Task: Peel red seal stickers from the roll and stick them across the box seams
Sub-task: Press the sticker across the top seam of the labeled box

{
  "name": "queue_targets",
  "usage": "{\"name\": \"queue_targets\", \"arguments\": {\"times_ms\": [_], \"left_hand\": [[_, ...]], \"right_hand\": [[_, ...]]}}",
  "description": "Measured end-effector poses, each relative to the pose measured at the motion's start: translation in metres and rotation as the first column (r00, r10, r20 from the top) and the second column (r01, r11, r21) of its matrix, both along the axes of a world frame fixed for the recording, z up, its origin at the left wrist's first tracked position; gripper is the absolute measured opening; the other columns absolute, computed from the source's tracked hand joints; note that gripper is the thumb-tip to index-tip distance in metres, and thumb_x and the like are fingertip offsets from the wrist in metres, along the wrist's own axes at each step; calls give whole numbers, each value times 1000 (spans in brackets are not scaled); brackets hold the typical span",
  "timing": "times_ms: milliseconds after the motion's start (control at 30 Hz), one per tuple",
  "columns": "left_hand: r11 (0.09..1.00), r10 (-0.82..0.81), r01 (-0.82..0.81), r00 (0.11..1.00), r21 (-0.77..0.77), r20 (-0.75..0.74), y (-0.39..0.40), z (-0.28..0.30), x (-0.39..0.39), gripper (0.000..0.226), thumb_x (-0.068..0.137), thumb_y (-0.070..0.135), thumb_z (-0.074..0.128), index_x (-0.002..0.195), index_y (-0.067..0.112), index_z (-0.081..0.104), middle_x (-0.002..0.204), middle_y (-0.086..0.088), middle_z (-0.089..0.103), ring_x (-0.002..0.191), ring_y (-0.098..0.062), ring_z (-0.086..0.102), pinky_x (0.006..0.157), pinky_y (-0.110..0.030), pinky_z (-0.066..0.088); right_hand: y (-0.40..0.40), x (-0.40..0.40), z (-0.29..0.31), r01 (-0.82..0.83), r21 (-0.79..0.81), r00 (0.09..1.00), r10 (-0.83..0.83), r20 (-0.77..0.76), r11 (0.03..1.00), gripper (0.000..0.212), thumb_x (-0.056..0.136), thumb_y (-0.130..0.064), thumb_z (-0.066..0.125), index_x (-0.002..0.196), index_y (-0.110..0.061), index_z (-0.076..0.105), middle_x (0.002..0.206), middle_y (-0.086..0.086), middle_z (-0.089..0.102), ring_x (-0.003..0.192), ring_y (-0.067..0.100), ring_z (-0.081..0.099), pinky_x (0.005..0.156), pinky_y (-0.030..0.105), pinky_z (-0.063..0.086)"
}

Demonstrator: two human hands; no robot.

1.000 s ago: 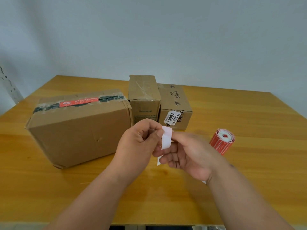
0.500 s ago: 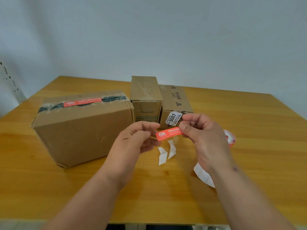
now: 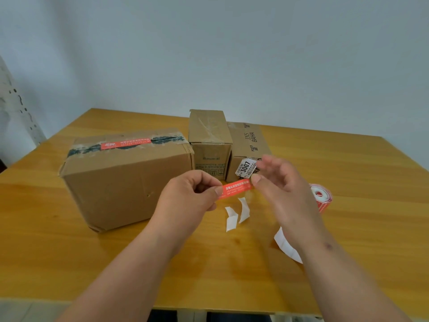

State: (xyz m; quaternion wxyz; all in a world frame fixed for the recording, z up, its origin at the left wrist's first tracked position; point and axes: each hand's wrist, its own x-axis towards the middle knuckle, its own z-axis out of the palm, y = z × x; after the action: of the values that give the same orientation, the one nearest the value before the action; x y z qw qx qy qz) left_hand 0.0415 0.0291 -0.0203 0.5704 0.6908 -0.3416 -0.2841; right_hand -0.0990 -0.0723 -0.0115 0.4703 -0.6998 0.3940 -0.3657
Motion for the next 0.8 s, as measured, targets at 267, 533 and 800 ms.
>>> {"name": "queue_targets", "arguments": {"times_ms": [267, 533, 800], "left_hand": [[999, -52, 52, 987, 7, 151, 9, 7, 3, 8, 81, 21, 76, 84, 26, 71, 71, 0, 65, 64, -11, 57, 64, -30, 53], [997, 73, -67, 986, 42, -153, 18, 9, 17, 8, 83, 9, 74, 87, 15, 76, 75, -7, 71, 64, -14, 68, 66, -29, 60], [974, 147, -181, 963, 135, 226, 39, 19, 35, 13, 88, 17, 69, 100, 22, 70, 67, 2, 73, 59, -9, 70, 67, -31, 61]], "right_hand": [[2, 8, 0, -266, 179, 964, 260, 58, 947, 10, 76, -9, 76, 78, -18, 72, 73, 7, 65, 68, 16, 61, 71, 33, 50], [15, 12, 13, -190, -208, 974, 158, -161, 959, 27, 86, -13, 68, 84, -39, 69, 74, -14, 67, 62, 2, 59, 52, 14, 45], [28, 25, 12, -135, -348, 985, 86, -152, 928, 28, 92, -12, 60, 93, -38, 71, 88, -22, 68, 82, -3, 63, 66, 11, 49]]}}
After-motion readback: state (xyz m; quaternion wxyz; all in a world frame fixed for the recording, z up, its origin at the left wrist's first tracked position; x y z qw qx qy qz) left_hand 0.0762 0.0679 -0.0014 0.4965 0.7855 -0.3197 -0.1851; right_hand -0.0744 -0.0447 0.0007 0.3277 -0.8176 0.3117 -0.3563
